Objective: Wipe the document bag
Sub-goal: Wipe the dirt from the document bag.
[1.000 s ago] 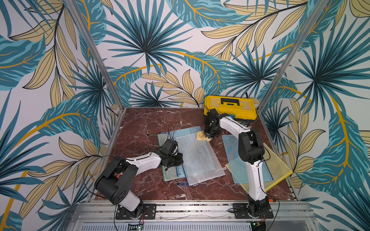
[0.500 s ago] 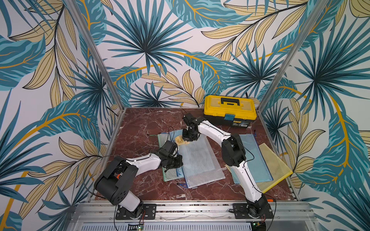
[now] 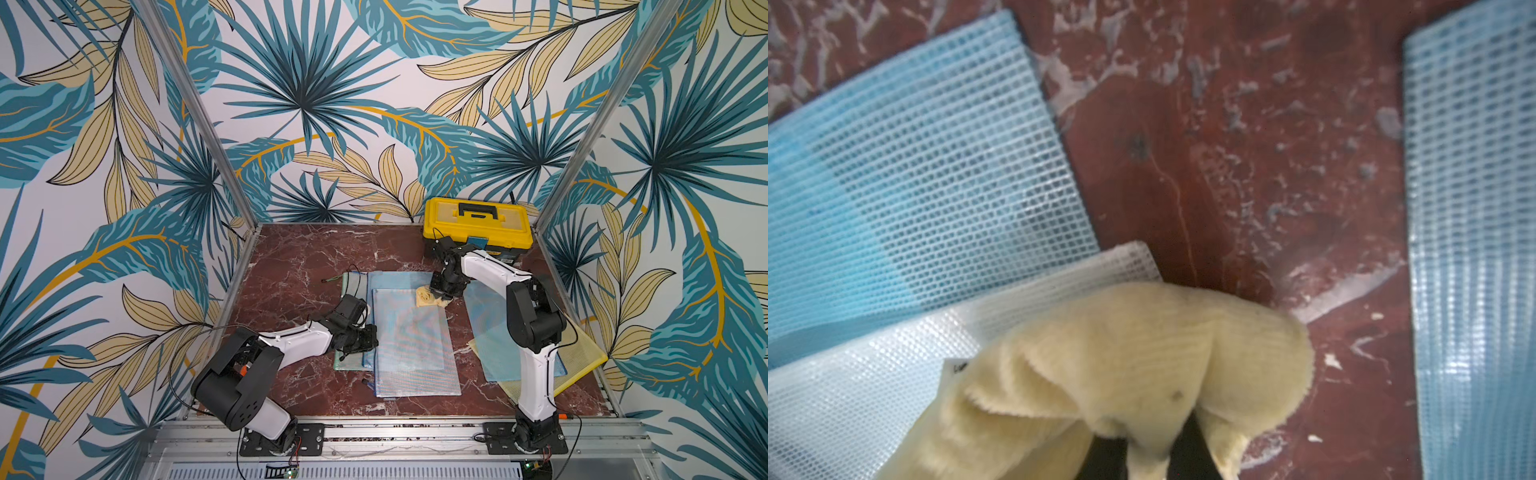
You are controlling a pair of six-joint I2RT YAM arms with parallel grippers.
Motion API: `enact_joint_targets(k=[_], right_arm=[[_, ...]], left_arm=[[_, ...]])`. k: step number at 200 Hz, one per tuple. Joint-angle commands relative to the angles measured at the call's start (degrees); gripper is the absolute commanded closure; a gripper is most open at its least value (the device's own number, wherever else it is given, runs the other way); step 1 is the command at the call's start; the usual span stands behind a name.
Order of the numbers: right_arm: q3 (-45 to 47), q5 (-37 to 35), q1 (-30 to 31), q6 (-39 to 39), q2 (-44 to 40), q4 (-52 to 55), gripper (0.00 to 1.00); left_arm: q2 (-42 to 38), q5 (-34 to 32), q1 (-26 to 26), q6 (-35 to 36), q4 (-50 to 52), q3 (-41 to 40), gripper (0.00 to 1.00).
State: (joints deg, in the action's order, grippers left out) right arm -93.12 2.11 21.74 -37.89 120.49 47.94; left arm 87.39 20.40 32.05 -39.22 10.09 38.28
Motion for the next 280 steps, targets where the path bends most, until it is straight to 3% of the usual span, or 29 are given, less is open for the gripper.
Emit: enact_joint_targets(k=[1, 22, 47, 98, 120, 138, 169, 192, 217, 244, 266, 280], right_arm=[[-0.04, -0.45, 8.4, 0.05, -1.74, 0.0, 1.0], [1.53, 3.2, 13.35, -2.34, -1.4, -2.89, 1.0], [7.62, 3.88, 13.83, -4.3, -2.78, -6.72, 1.0], [22.75, 1.42, 2.22, -1.16, -13.63, -7.21, 1.0], [23.25, -0.46, -0.22, 0.4, -17.28, -4.4, 1.0], [21.77, 3.86, 2.77, -0.94, -17.1, -5.01, 1.0], [16.87, 5.04, 14.48, -4.0, -12.3, -5.01, 1.0], [22.37, 7.81, 17.18, -8.5, -12.42, -10.96, 1.0], [29.9, 6.24, 14.12, -8.24, -16.25, -11.72, 1.0], [37.32, 2.44, 5.79, -4.9, -23.29, -8.38, 1.0], [38.01, -1.39, 1.97, -1.94, -27.62, -3.45, 1.0], [36.63, 0.87, 2.81, -2.31, -28.63, -3.4, 1.0]], left_arm=[[1.09, -0.36, 0.2, 0.36, 0.57, 1.17, 1.0], [1.2, -0.63, 0.19, 0.02, 0.55, 1.36, 1.0], [0.76, -0.98, 0.17, -0.2, 0.55, 1.1, 1.0], [1.45, -1.27, 0.16, -0.11, 0.6, 1.09, 1.0], [1.69, -1.25, 0.18, -0.03, 0.6, 1.35, 1.0], [1.73, -1.57, 0.12, -0.1, 0.57, 1.87, 1.0], [2.71, -1.77, 0.11, -0.17, 0.55, 3.05, 1.0], [3.54, -1.77, 0.11, -0.42, 0.55, 3.72, 1.0], [3.67, -1.69, 0.11, -0.24, 0.55, 4.3, 1.0], [3.74, -1.68, 0.11, 0.11, 0.55, 4.42, 1.0], [4.5, -1.52, 0.11, 0.03, 0.55, 4.6, 1.0], [5.07, -1.33, 0.11, 0.19, 0.56, 5.02, 1.0]])
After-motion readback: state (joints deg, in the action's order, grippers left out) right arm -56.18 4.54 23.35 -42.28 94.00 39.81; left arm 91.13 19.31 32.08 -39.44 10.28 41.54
